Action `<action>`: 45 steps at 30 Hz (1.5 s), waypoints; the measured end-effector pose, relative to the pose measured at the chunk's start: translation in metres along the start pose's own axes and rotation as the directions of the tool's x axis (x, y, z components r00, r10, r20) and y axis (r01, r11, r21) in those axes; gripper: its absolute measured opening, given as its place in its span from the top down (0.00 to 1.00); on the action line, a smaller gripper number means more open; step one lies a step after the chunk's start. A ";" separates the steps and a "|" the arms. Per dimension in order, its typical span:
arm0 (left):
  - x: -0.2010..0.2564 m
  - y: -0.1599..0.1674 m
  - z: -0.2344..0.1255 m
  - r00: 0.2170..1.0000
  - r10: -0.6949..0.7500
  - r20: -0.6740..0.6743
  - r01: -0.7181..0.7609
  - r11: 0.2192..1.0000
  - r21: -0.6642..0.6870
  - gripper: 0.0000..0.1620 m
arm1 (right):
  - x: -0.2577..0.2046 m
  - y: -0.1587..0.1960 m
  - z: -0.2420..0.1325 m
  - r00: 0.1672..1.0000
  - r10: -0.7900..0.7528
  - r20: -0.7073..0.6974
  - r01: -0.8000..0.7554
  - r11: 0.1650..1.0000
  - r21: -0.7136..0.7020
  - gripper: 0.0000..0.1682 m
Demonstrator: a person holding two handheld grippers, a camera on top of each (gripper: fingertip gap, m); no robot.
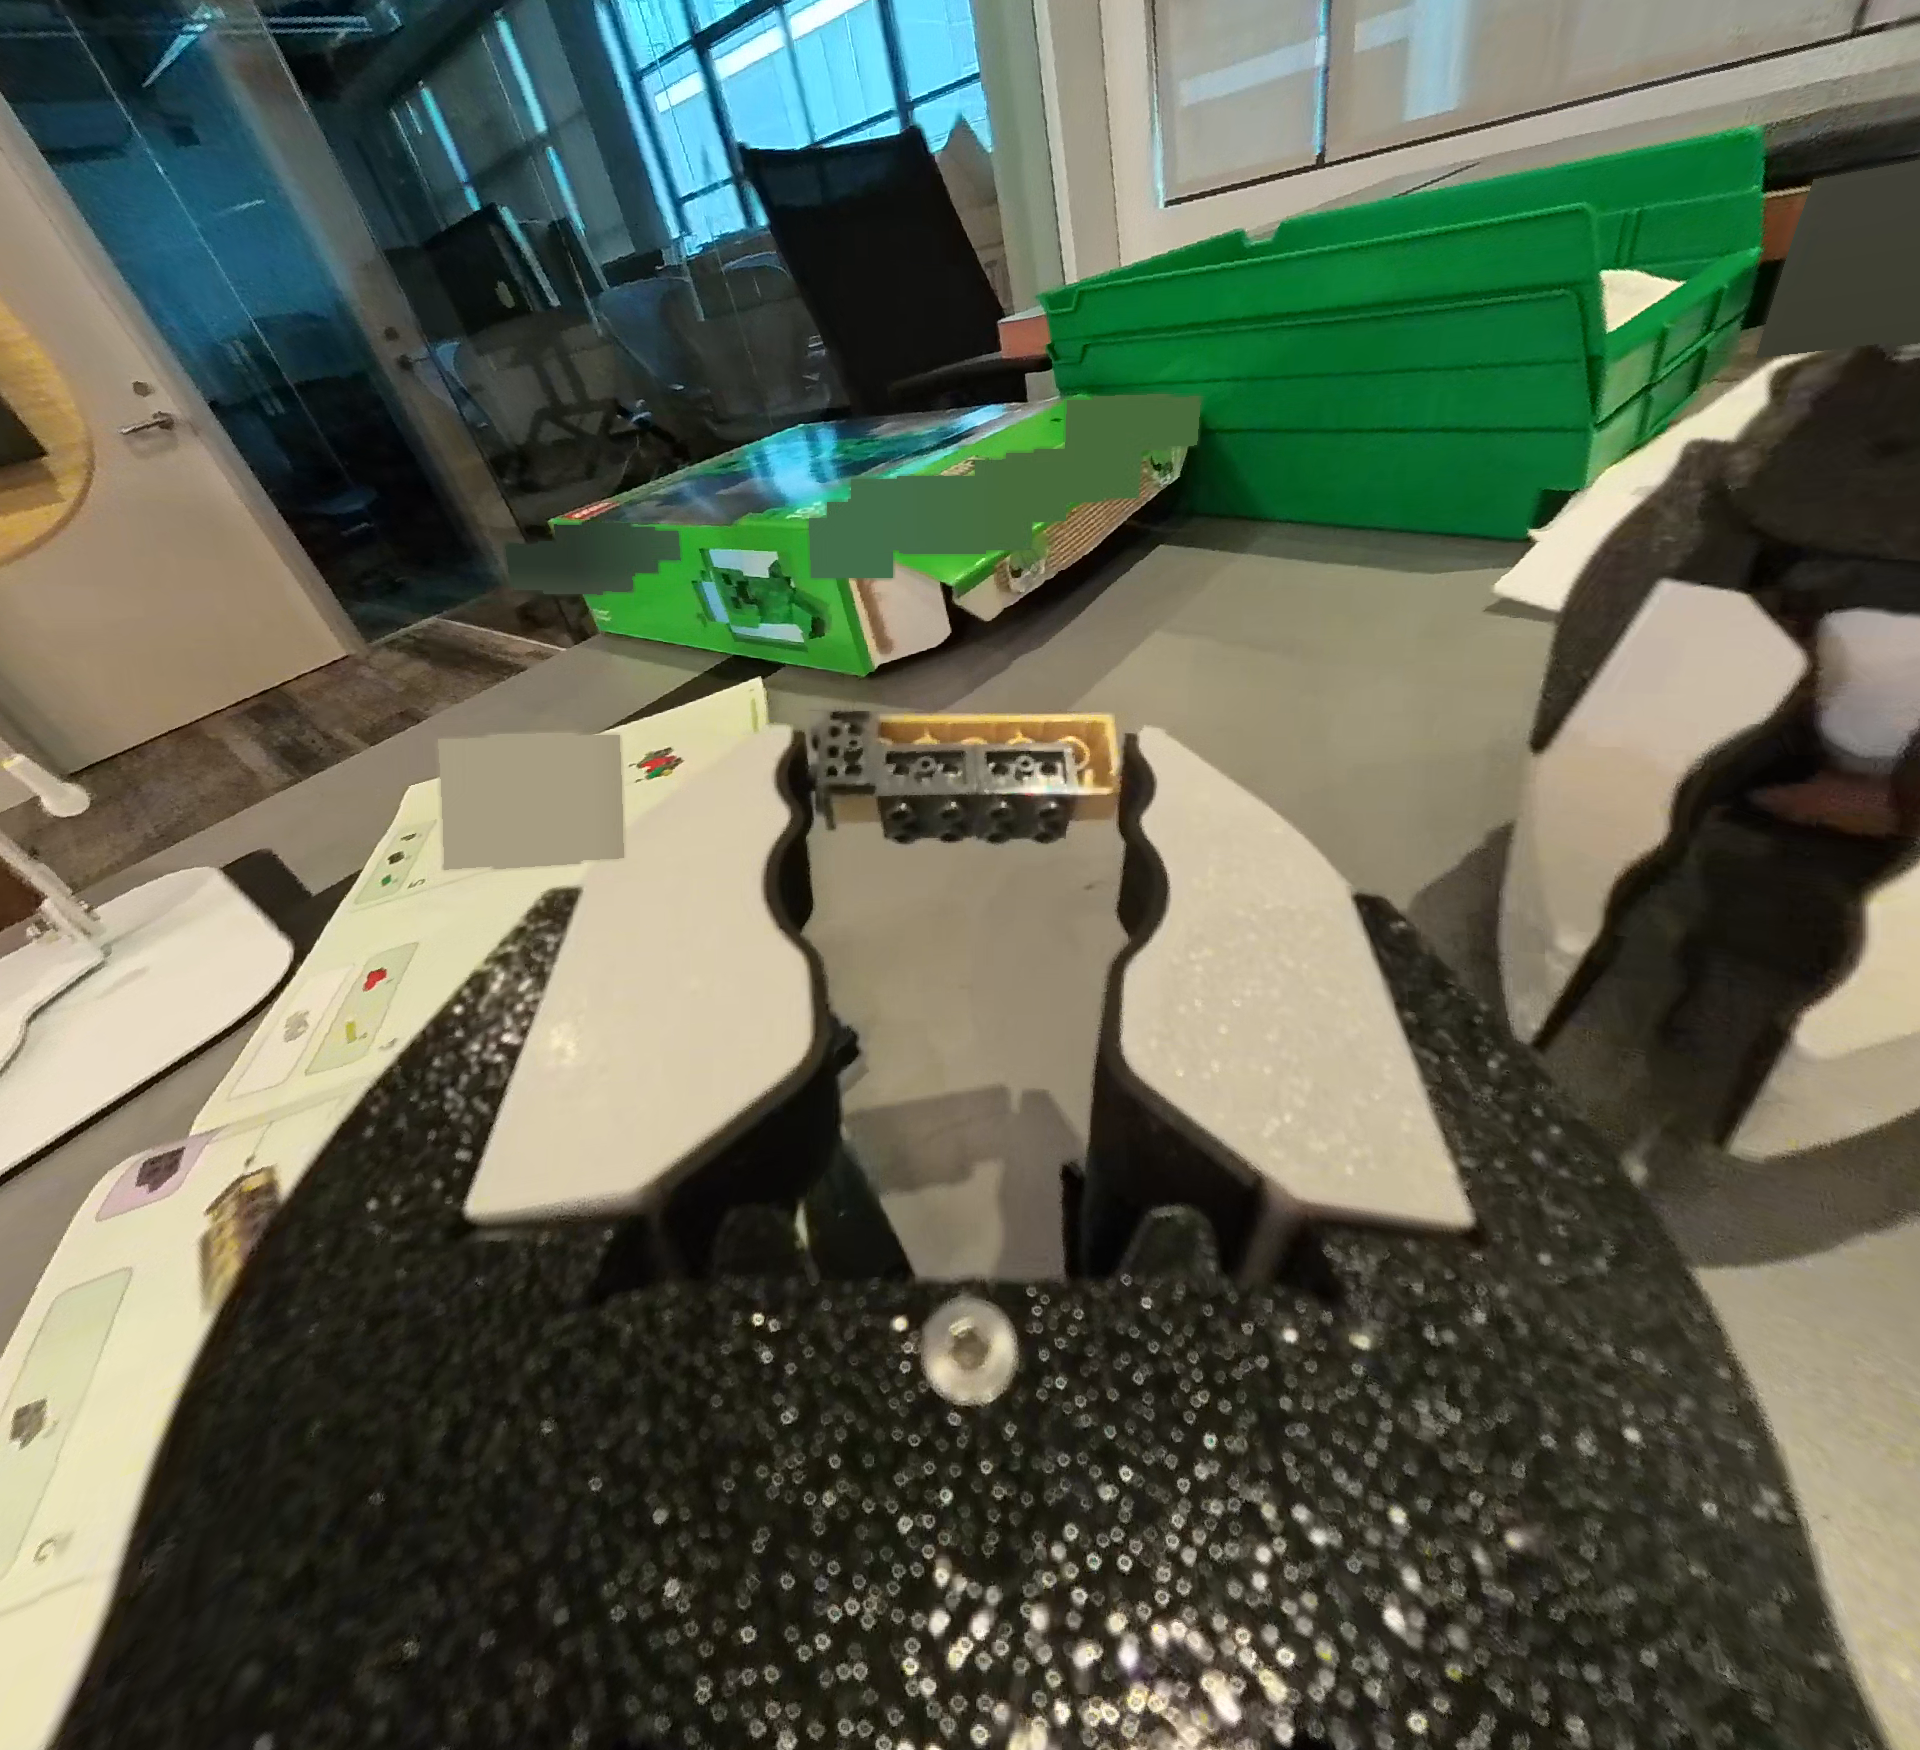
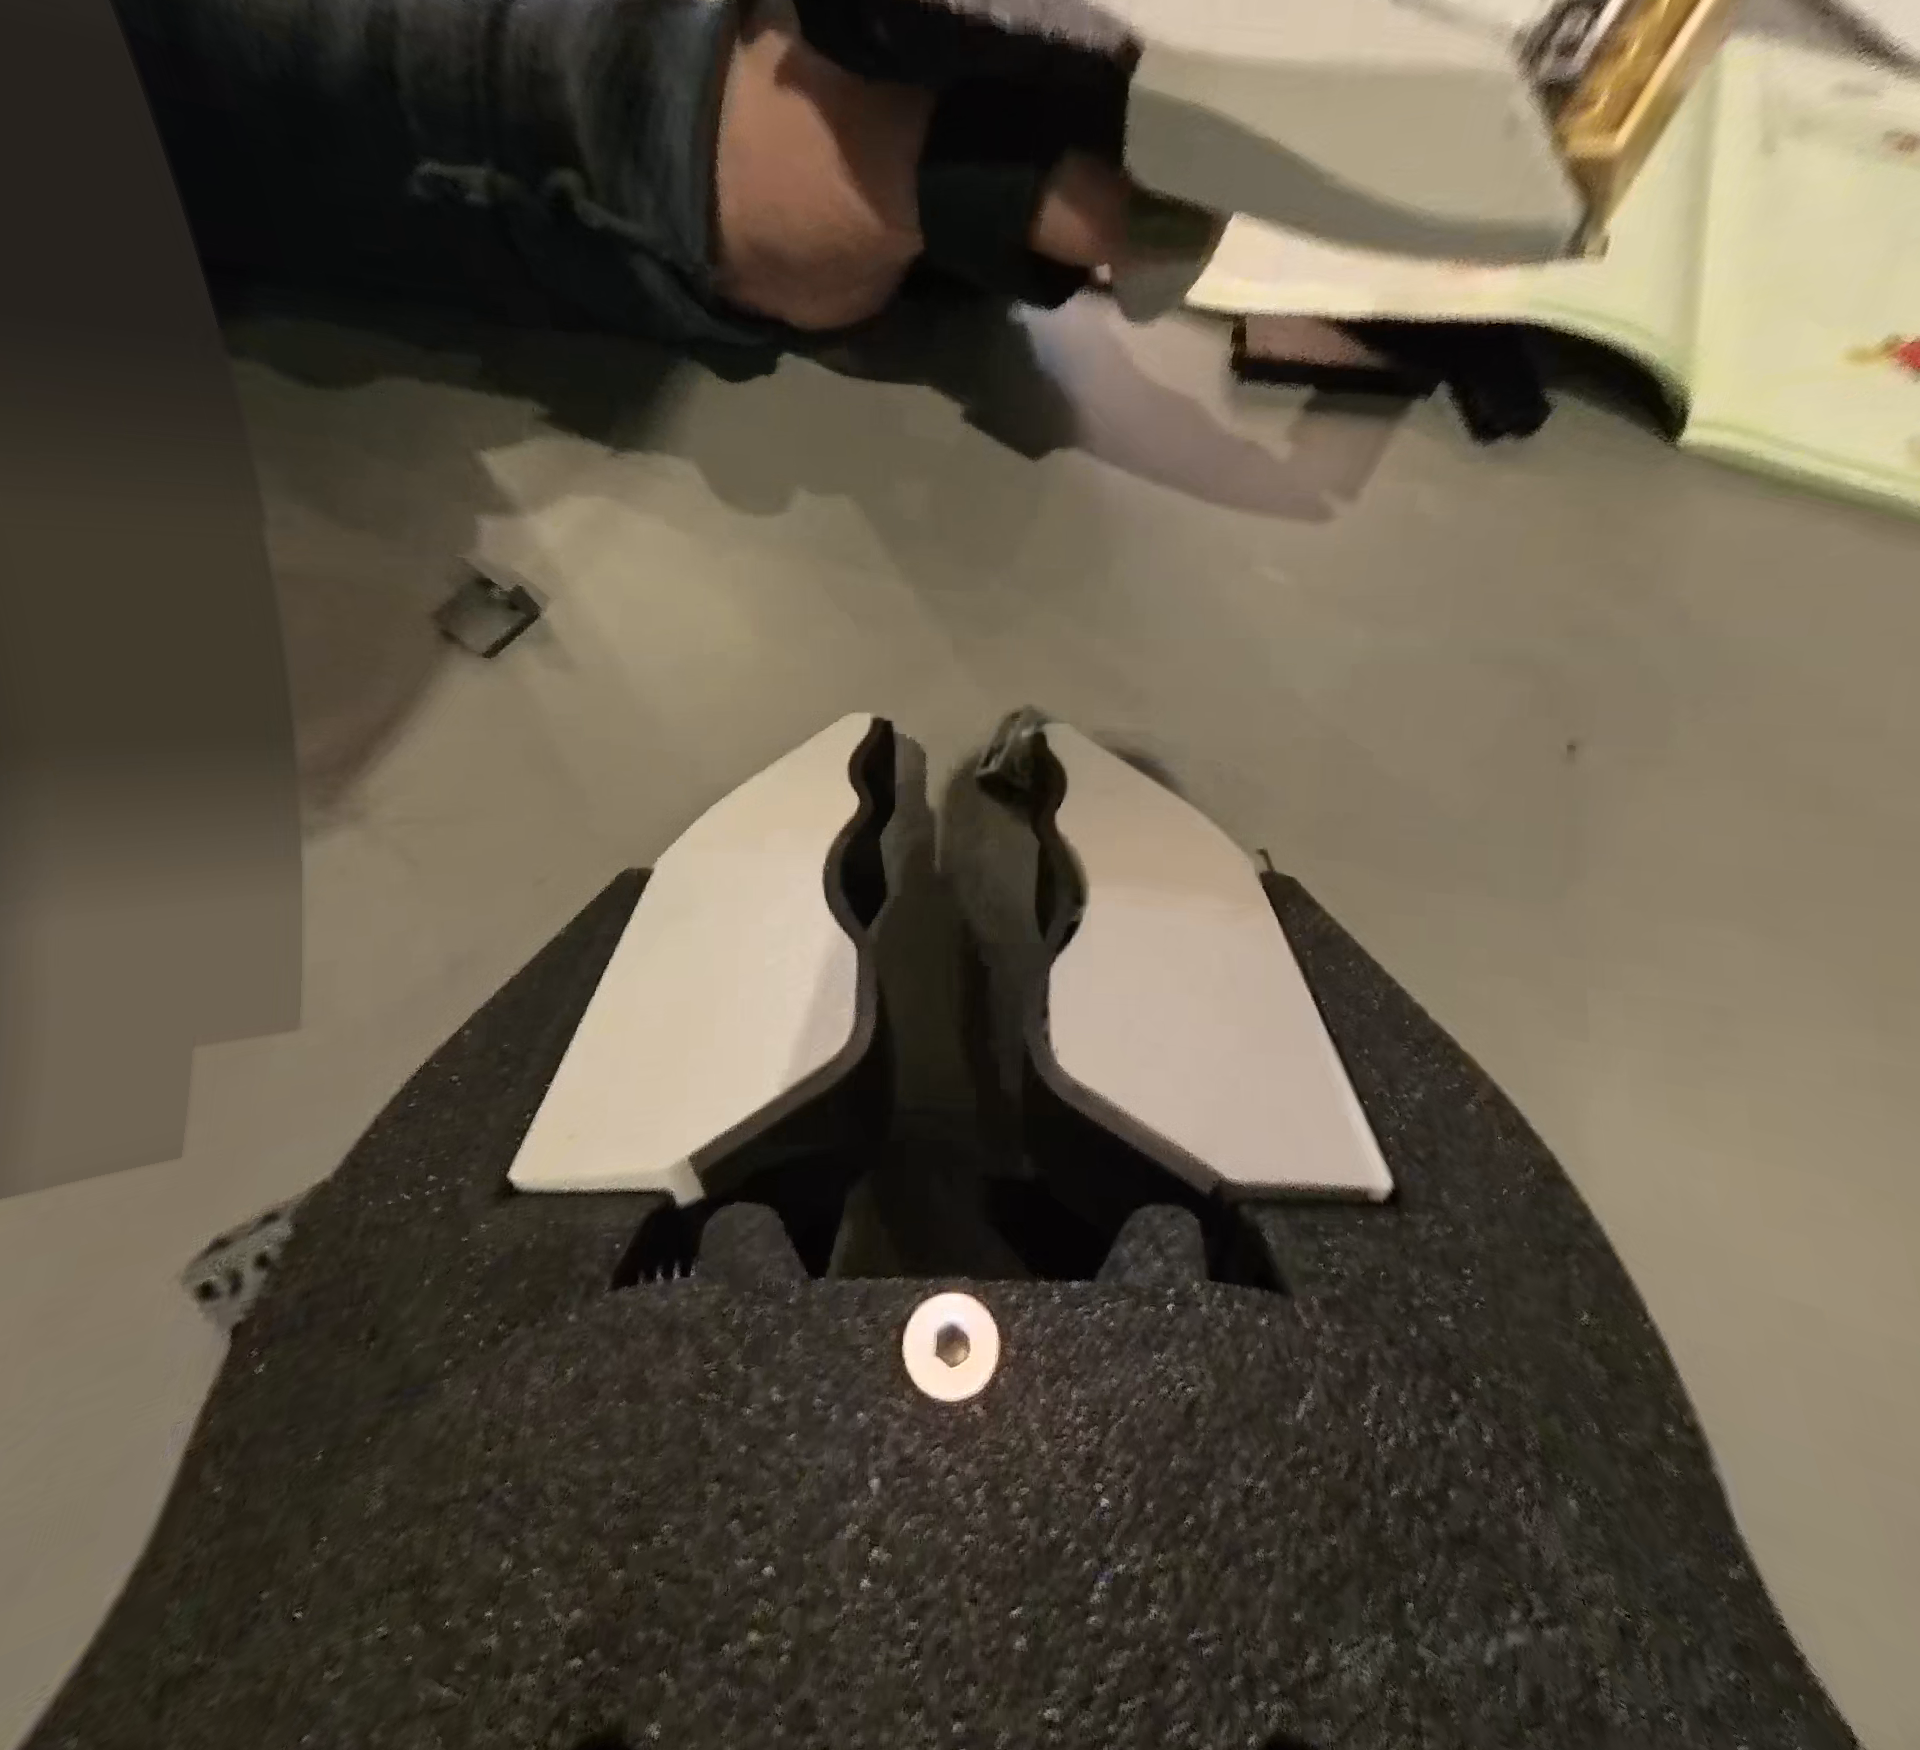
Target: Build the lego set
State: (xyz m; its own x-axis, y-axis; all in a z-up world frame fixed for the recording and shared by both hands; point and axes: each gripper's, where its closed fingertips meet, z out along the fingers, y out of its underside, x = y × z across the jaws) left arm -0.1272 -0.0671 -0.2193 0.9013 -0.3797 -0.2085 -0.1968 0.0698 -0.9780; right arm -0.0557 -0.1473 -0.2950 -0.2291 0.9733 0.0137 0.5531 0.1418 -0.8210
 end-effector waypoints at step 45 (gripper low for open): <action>0.024 -0.015 -0.004 0.970 -0.062 -0.236 0.093 0.988 0.123 0.65 | 0.022 -0.006 0.002 0.795 -0.408 0.450 0.375 0.912 0.165 0.92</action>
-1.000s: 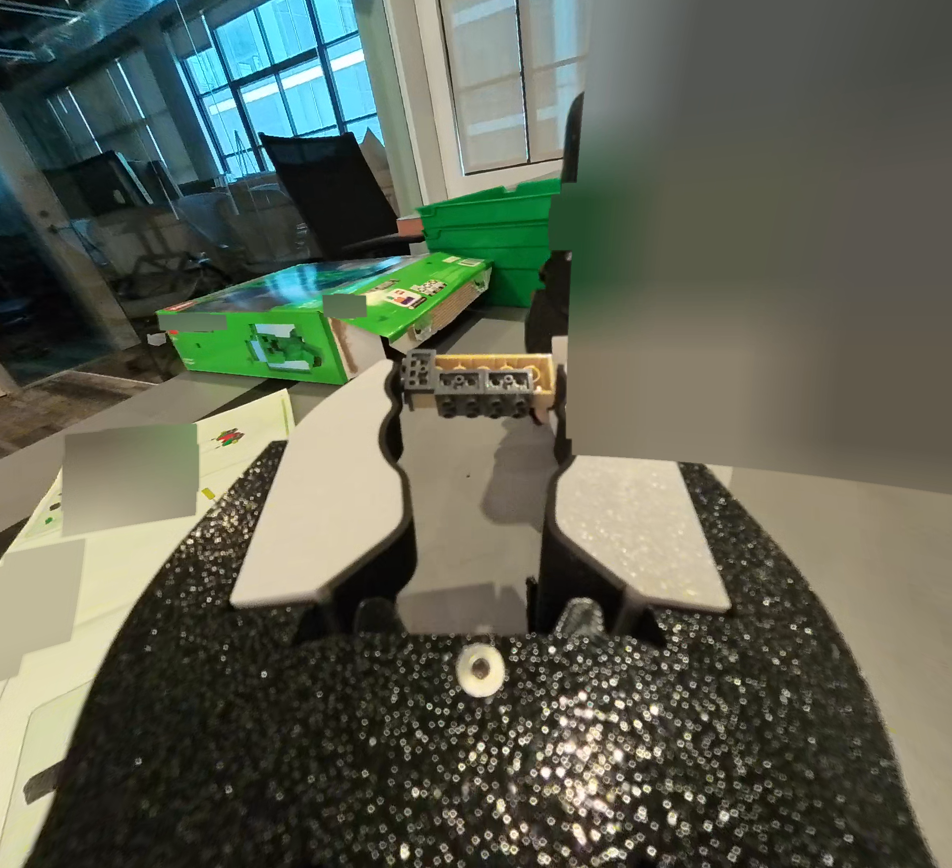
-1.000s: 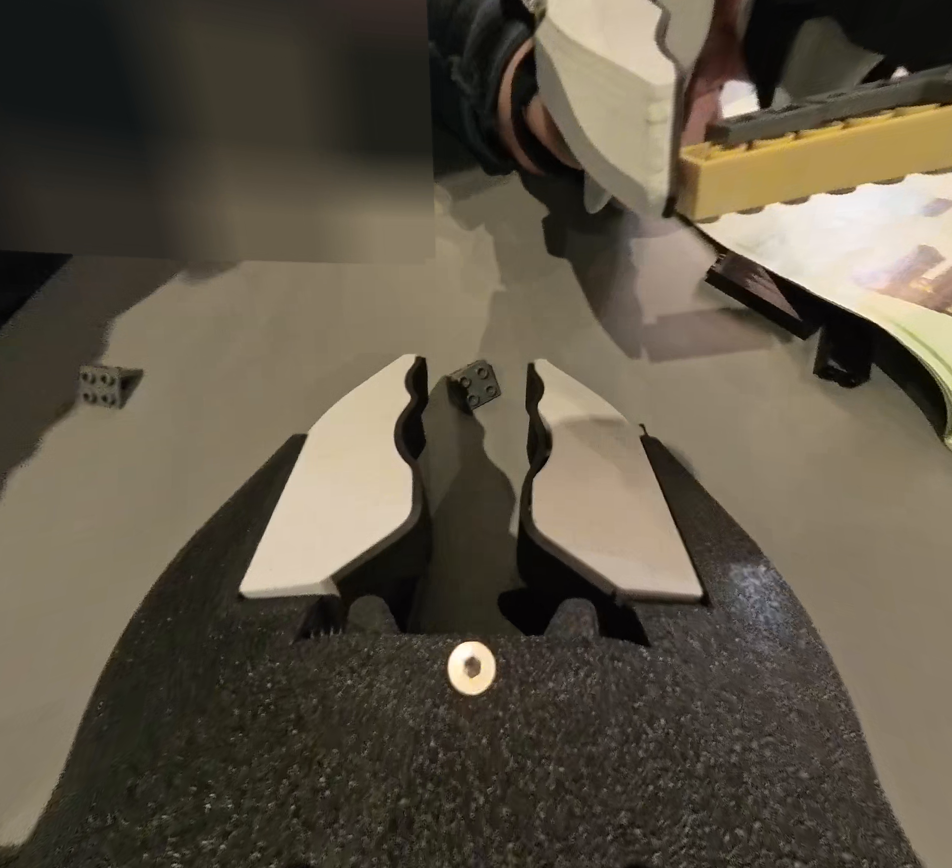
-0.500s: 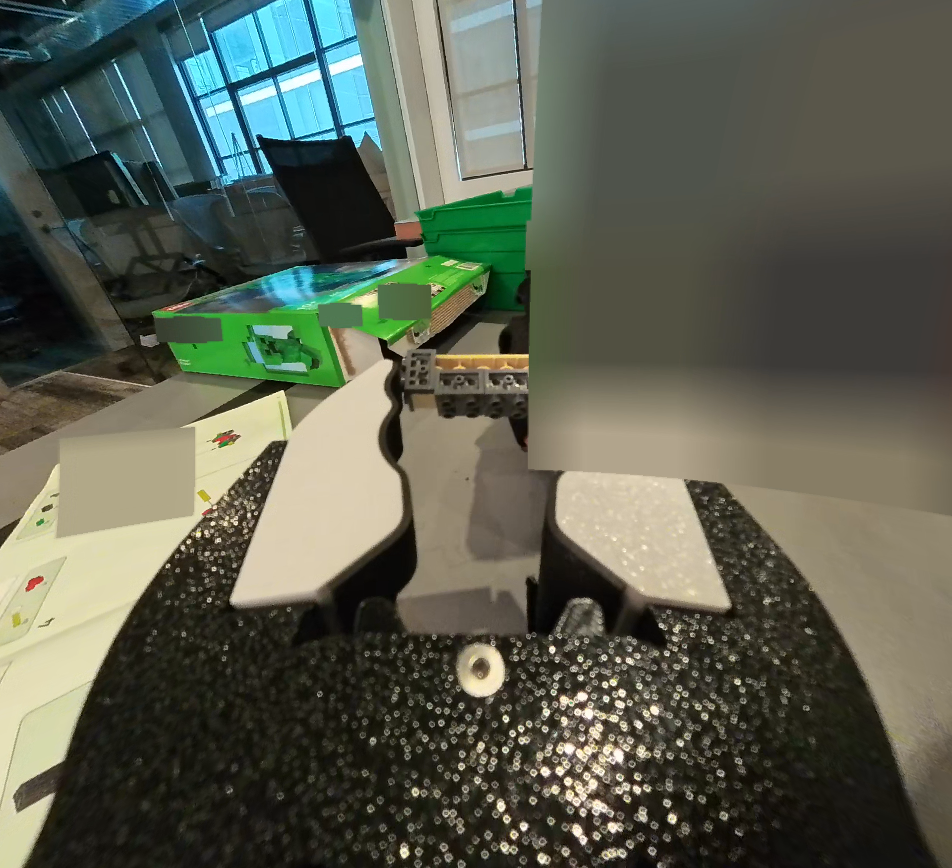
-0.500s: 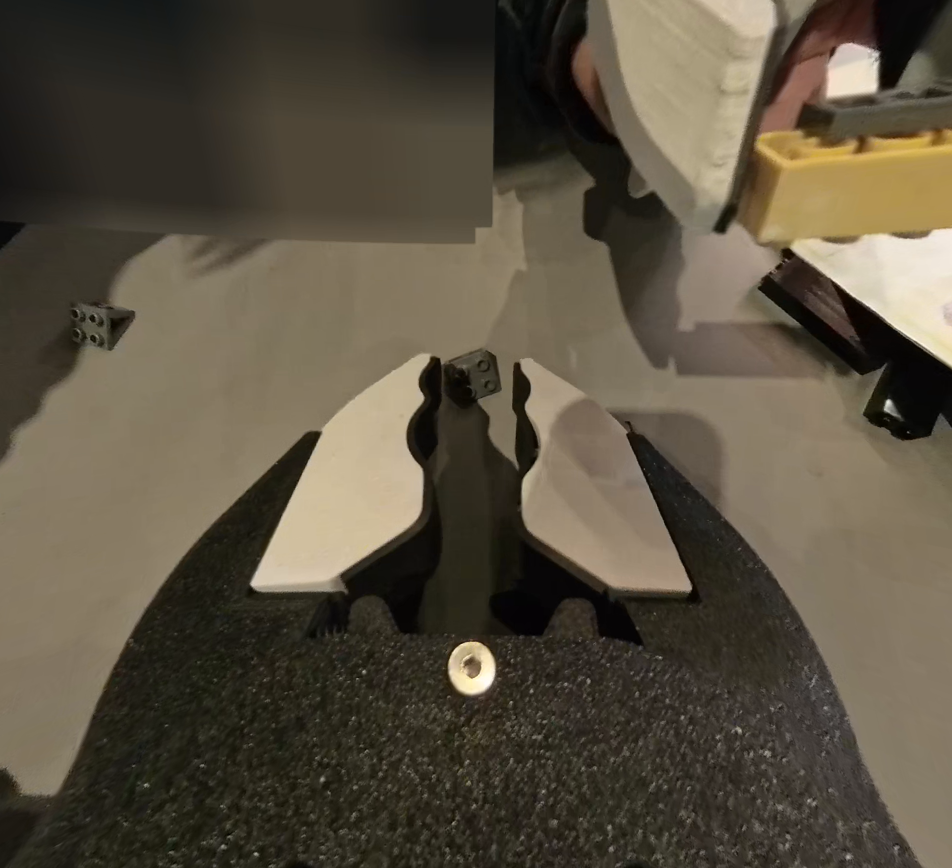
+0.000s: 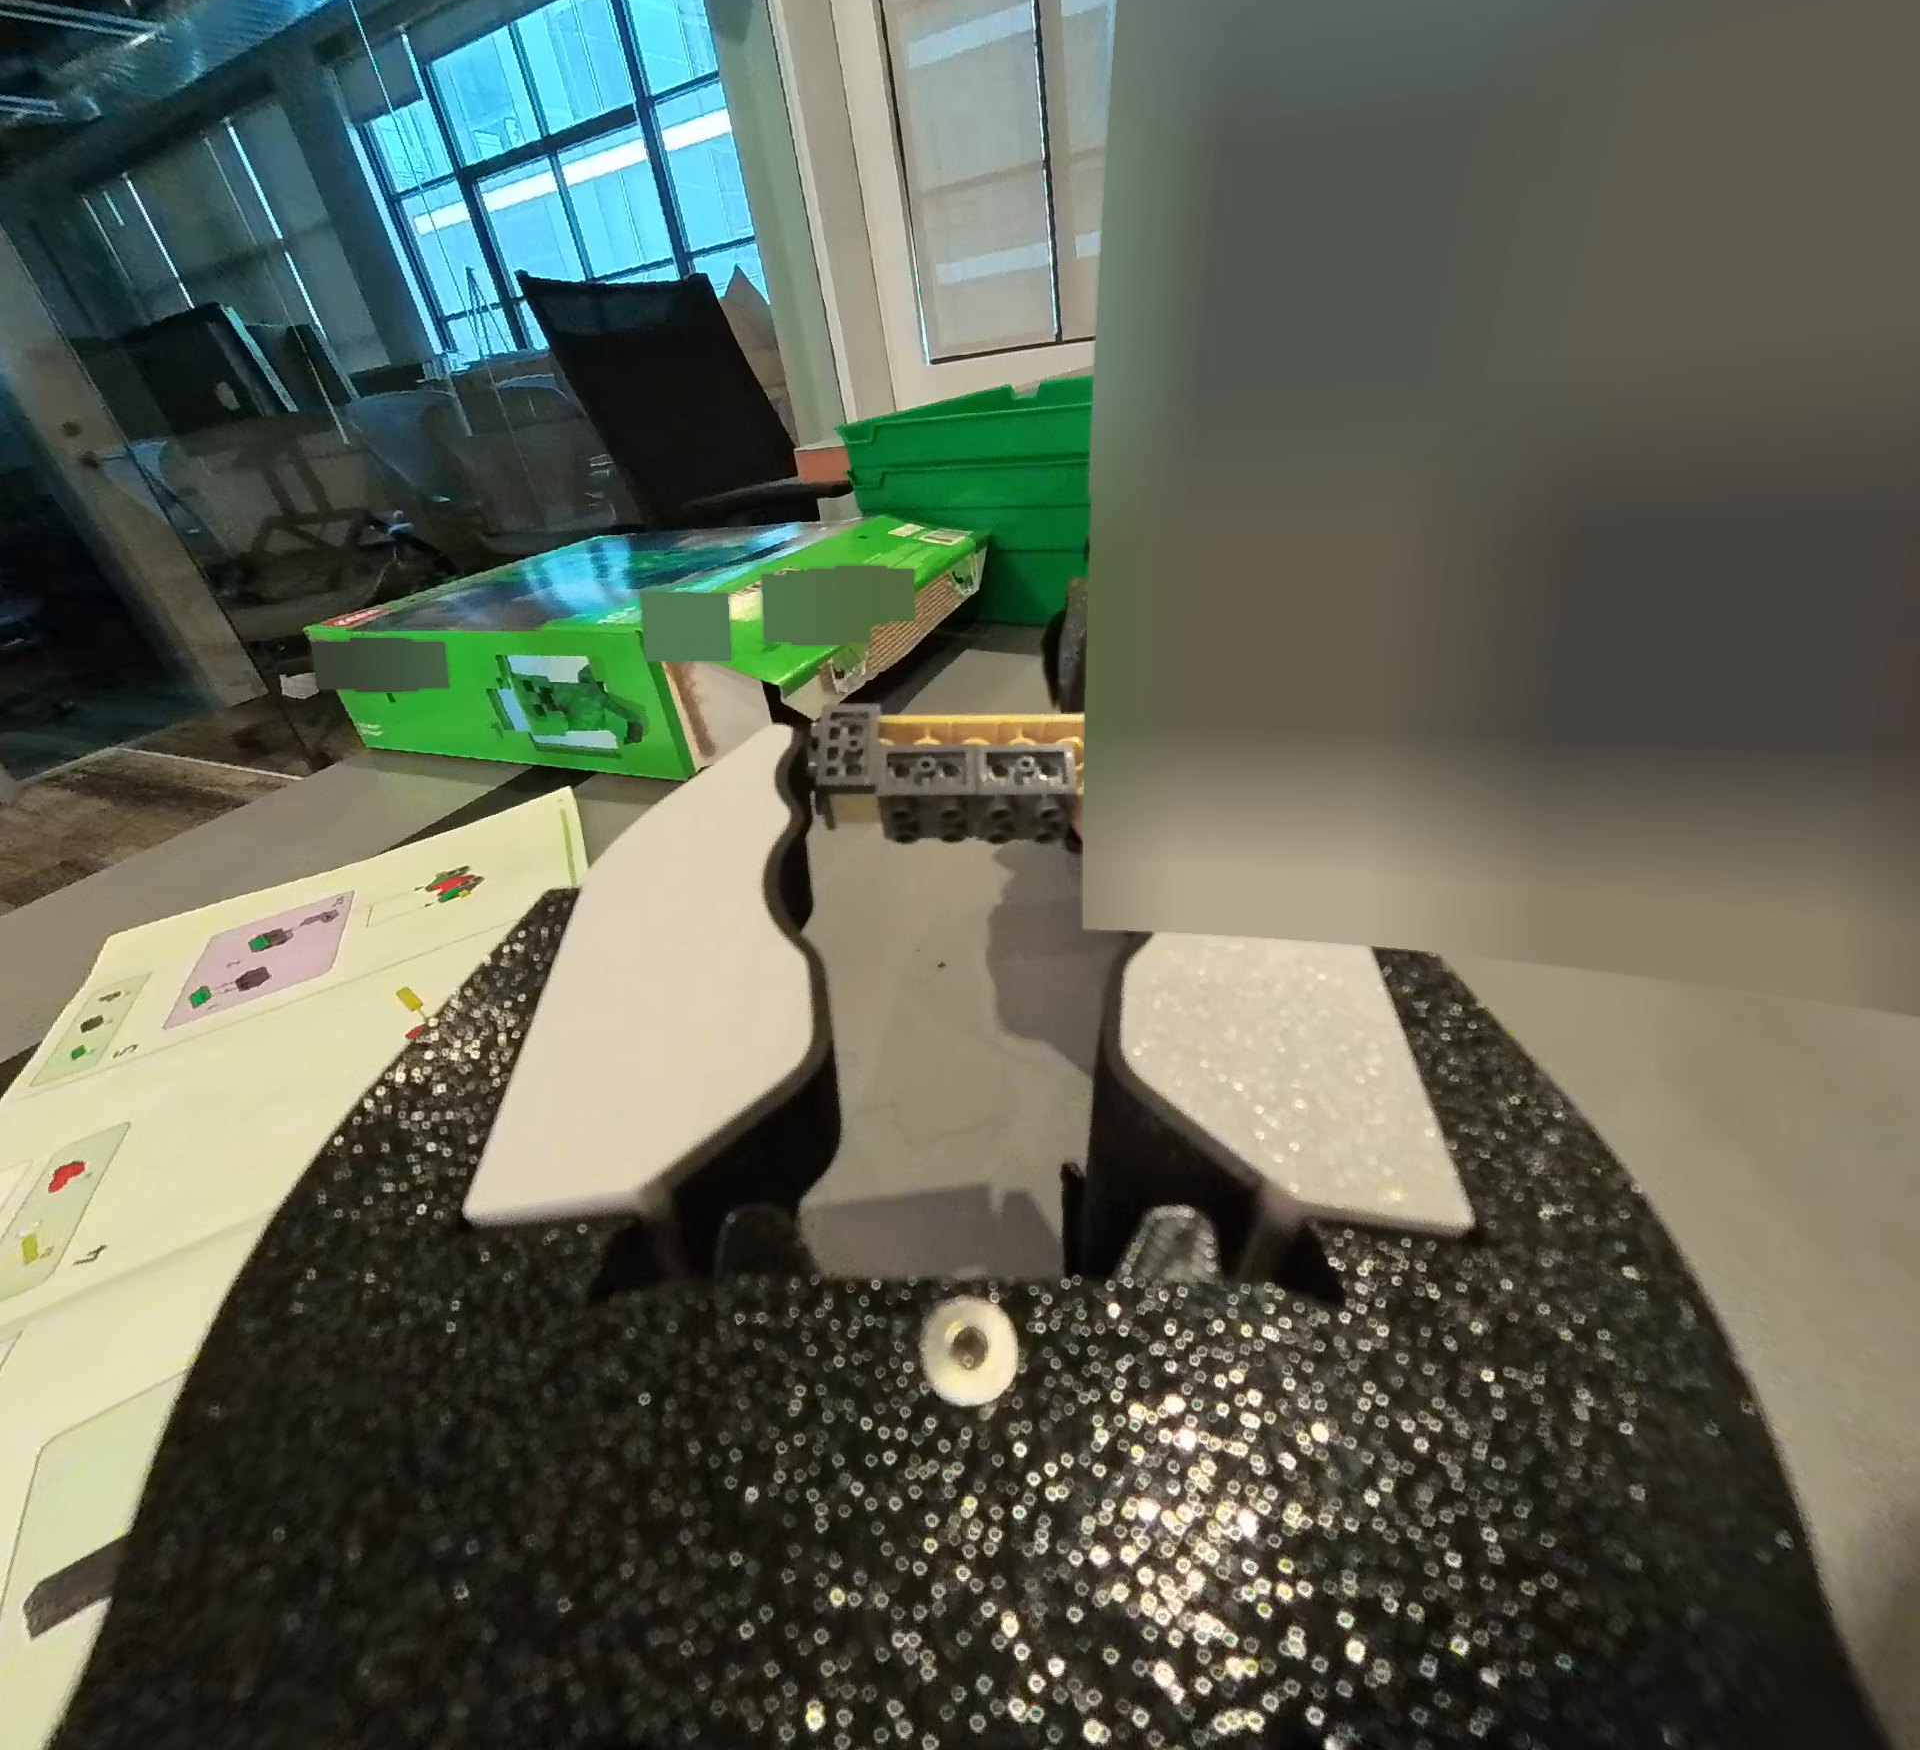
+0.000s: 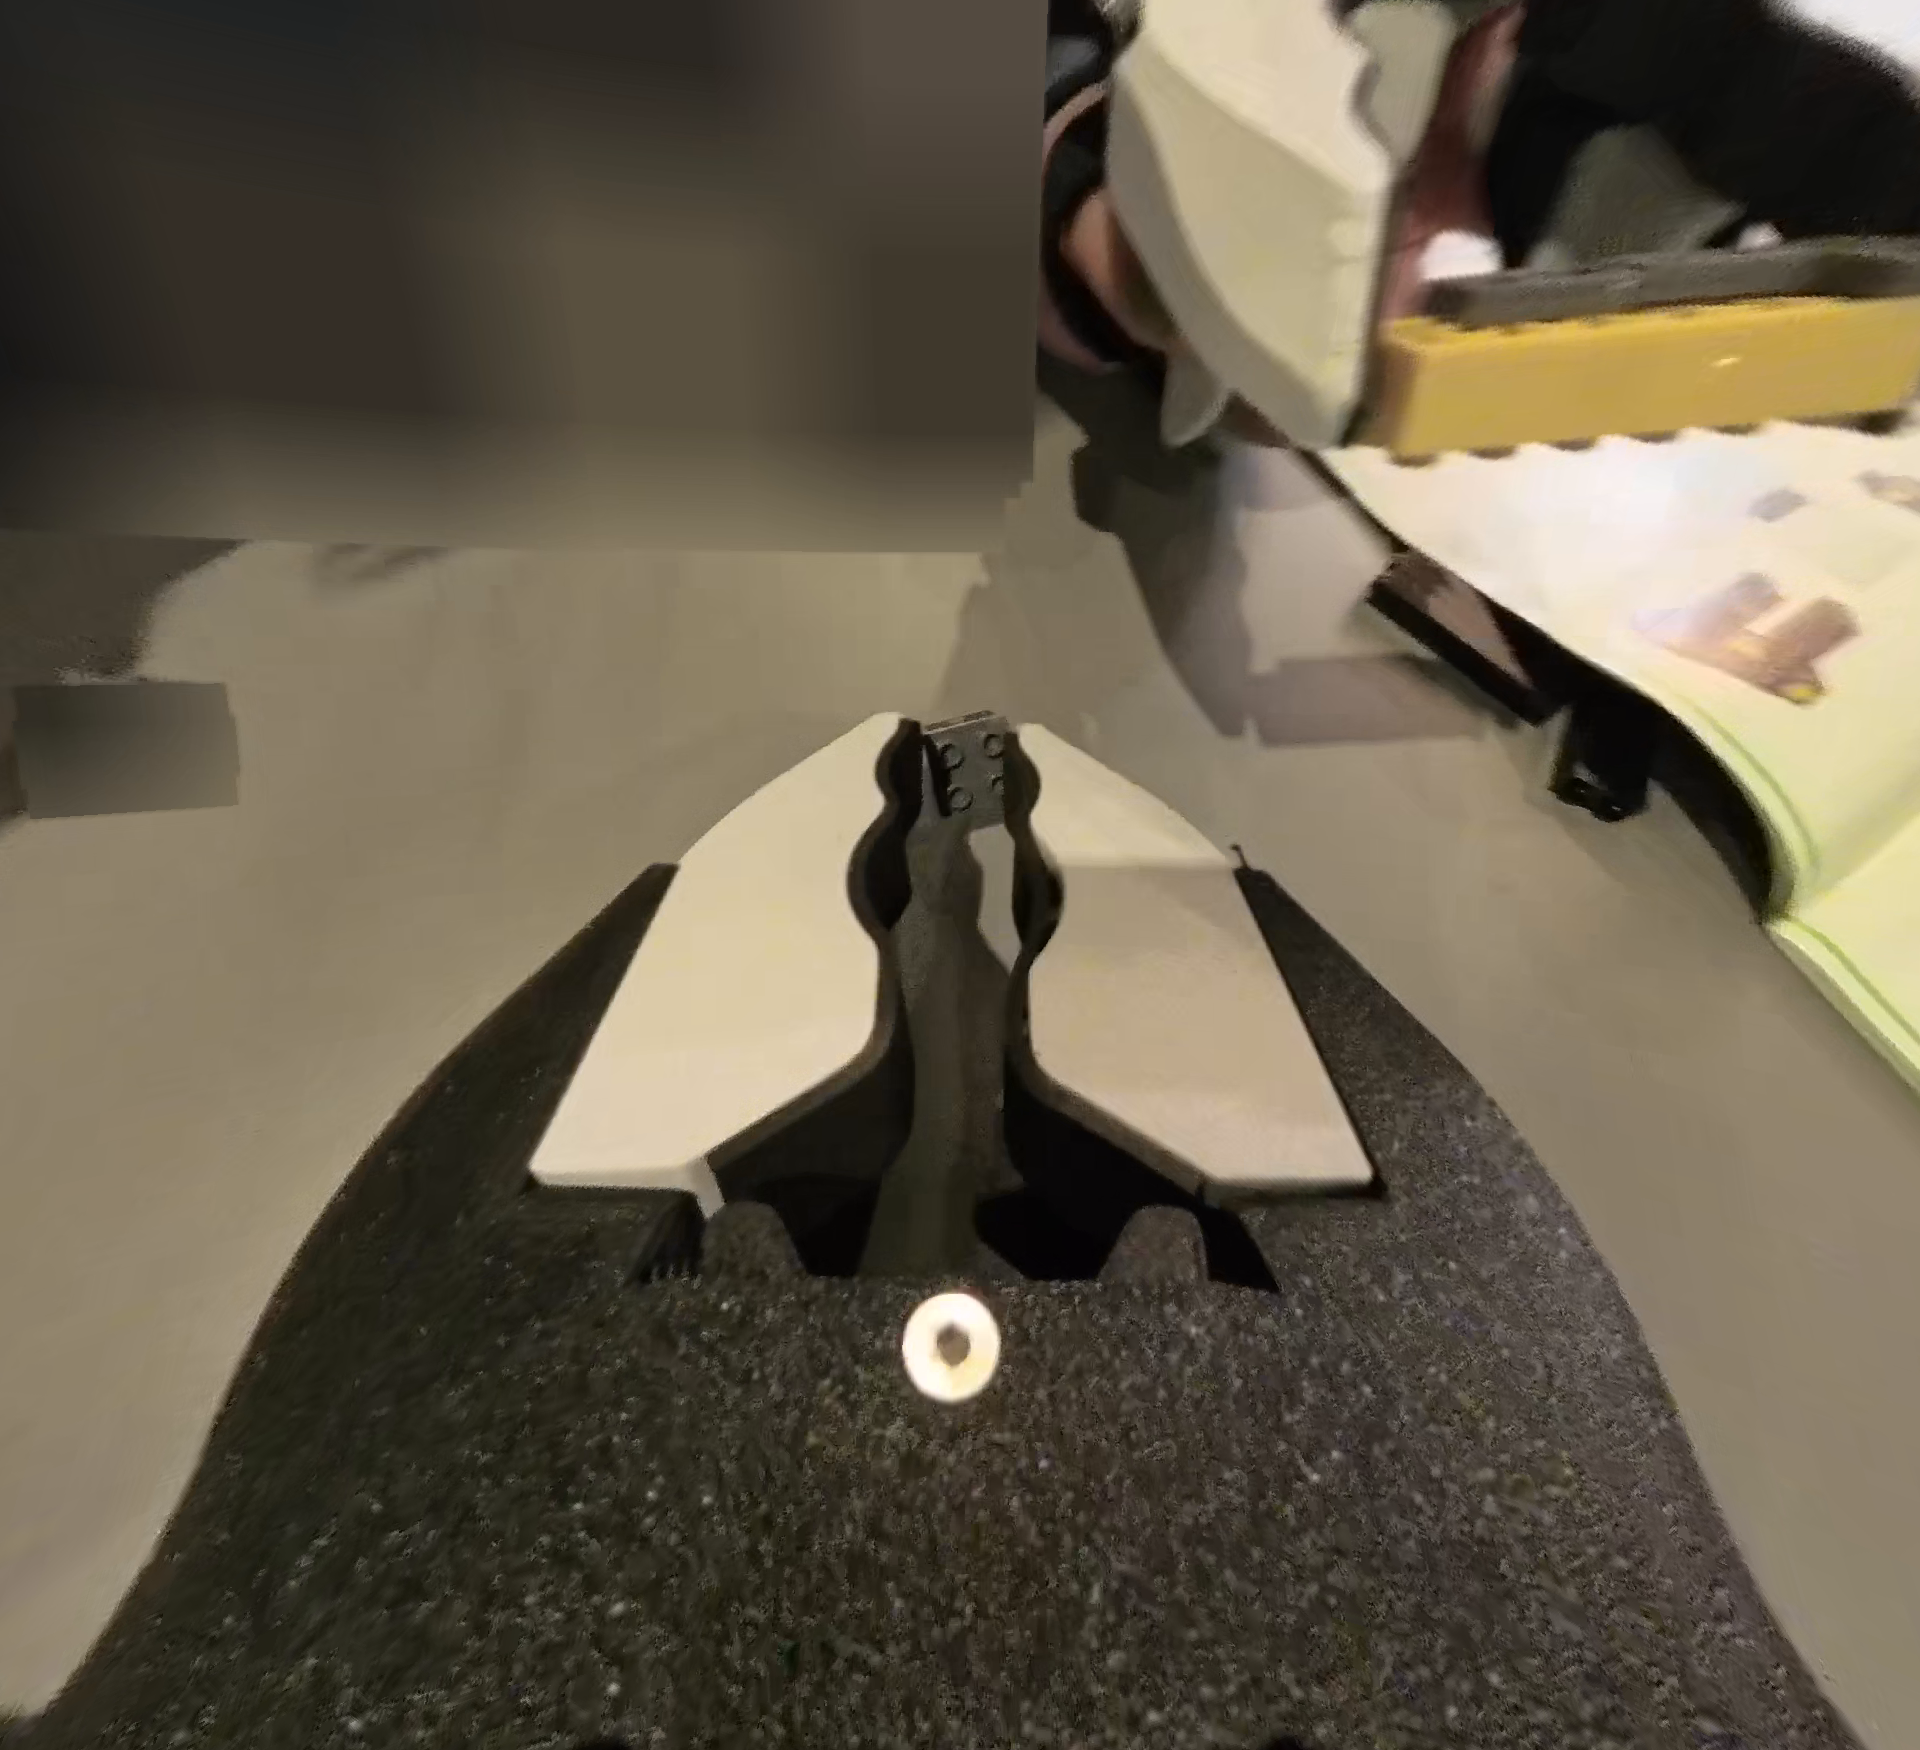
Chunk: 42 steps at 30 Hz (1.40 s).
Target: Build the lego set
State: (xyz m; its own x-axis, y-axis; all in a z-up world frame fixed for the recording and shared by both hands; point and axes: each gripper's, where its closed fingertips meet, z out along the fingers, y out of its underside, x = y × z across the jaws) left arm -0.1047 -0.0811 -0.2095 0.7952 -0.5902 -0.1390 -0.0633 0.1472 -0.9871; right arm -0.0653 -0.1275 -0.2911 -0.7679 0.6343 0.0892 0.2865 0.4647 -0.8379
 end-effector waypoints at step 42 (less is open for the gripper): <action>0.025 0.007 0.009 0.989 0.070 -0.130 -0.077 0.996 -0.048 0.65 | 0.049 -0.062 -0.051 0.864 0.174 -0.473 0.062 0.894 0.443 0.92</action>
State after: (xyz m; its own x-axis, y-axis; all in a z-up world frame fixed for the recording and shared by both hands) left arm -0.0802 -0.0877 -0.2191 0.7039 -0.6763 -0.2172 -0.1530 0.1543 -0.9761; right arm -0.0909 -0.0938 -0.2072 -0.3427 0.9210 0.1855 -0.0452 0.1810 -0.9824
